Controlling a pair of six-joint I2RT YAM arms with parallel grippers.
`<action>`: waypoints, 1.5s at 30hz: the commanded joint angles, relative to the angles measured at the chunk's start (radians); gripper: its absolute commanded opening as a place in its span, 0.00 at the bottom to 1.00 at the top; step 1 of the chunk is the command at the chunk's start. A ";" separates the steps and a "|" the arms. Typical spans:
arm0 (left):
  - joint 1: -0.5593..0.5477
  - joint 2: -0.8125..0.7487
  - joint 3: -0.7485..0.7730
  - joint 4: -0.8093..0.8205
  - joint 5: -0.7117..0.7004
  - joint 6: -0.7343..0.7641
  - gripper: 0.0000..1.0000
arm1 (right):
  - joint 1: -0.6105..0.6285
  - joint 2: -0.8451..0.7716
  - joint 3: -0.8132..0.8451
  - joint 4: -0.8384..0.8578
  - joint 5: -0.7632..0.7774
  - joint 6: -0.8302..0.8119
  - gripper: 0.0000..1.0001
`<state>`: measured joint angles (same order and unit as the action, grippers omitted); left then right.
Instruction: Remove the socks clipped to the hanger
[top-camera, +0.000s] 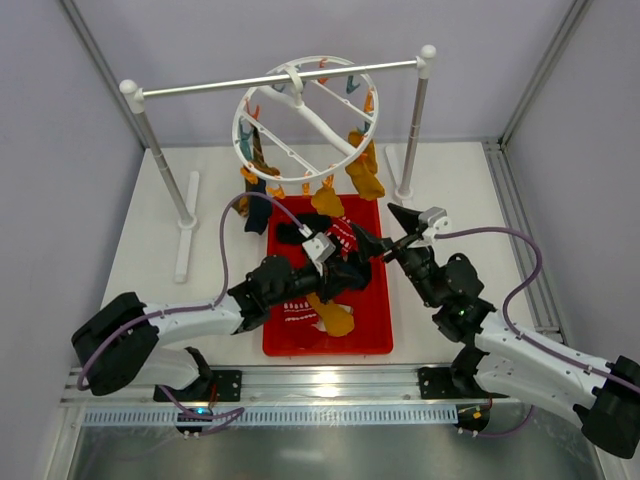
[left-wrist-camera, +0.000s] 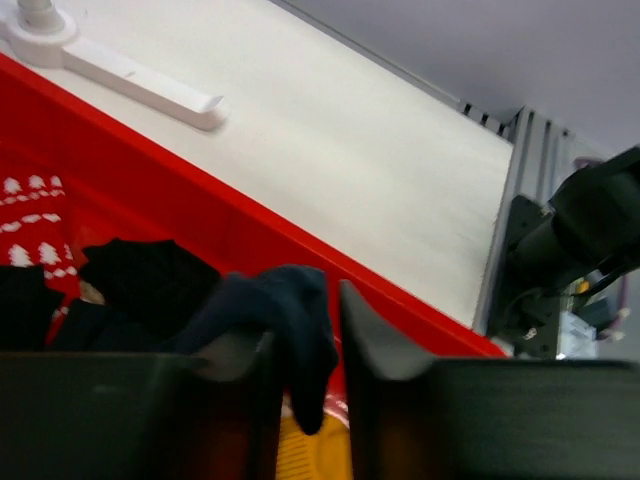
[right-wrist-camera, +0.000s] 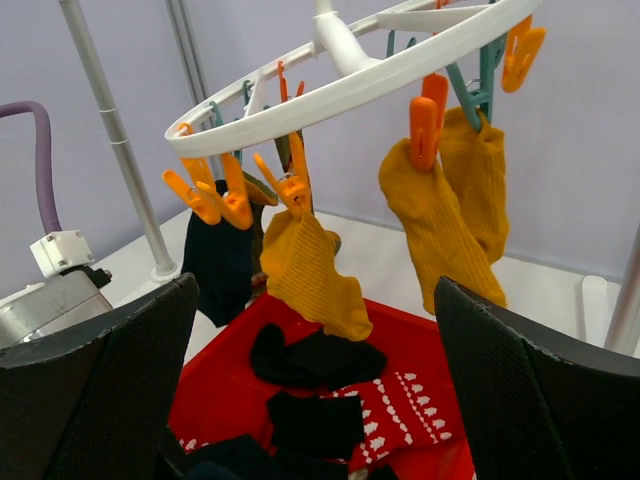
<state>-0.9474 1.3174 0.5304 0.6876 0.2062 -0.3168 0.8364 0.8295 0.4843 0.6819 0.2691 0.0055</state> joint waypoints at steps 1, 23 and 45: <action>-0.001 0.009 0.052 0.006 0.006 -0.013 0.33 | -0.013 -0.036 -0.010 0.008 0.039 -0.007 1.00; -0.010 -0.225 -0.033 -0.165 -0.566 0.035 1.00 | -0.040 -0.102 -0.065 0.038 0.065 0.013 1.00; -0.010 0.215 -0.003 0.687 -0.563 0.073 0.99 | -0.168 -0.109 -0.110 0.076 -0.041 0.057 1.00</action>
<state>-0.9539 1.4788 0.4797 1.1473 -0.3267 -0.2756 0.6765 0.7383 0.3805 0.7002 0.2497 0.0517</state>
